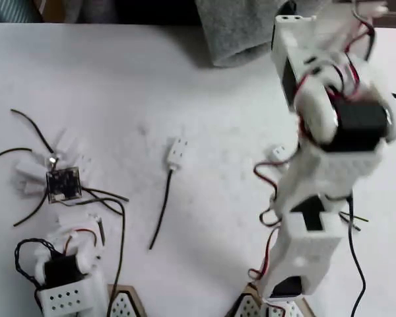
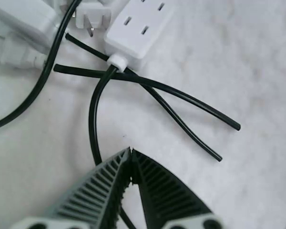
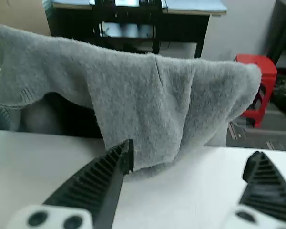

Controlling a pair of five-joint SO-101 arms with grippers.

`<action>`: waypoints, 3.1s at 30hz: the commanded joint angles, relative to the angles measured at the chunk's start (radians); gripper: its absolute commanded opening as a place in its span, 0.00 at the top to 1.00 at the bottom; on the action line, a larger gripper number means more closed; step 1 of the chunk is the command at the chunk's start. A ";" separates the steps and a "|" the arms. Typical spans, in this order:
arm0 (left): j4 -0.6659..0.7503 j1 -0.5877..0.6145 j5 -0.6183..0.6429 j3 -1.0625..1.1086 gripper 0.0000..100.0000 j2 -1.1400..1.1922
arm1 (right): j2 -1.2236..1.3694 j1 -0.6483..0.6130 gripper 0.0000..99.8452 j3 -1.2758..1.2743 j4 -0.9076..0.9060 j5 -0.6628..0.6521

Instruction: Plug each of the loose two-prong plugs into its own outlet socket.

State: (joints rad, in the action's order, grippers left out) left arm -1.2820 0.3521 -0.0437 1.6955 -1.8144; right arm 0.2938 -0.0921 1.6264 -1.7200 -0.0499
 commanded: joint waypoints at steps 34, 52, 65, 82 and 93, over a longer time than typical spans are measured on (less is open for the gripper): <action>0.064 0.237 -0.198 -0.416 0.97 0.002 | -1.400 -0.030 0.64 -2.478 0.510 -0.152; -0.043 0.366 -0.192 -1.149 0.82 1.104 | -1.063 0.012 0.64 -2.731 0.788 -0.167; -0.503 0.193 -0.330 -2.045 0.82 2.009 | -0.975 0.012 0.64 -2.837 0.961 -0.167; -0.250 0.186 0.107 -2.051 0.82 2.299 | -0.975 -0.062 0.64 -2.882 1.038 -0.175; -0.170 0.236 0.233 -2.087 0.82 2.387 | -0.975 -0.064 0.64 -2.882 1.040 -0.175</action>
State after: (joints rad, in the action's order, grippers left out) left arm -1.4737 0.5623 0.1266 -0.3330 0.5501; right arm -0.6836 -0.1427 -1.2612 -0.6966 -0.2171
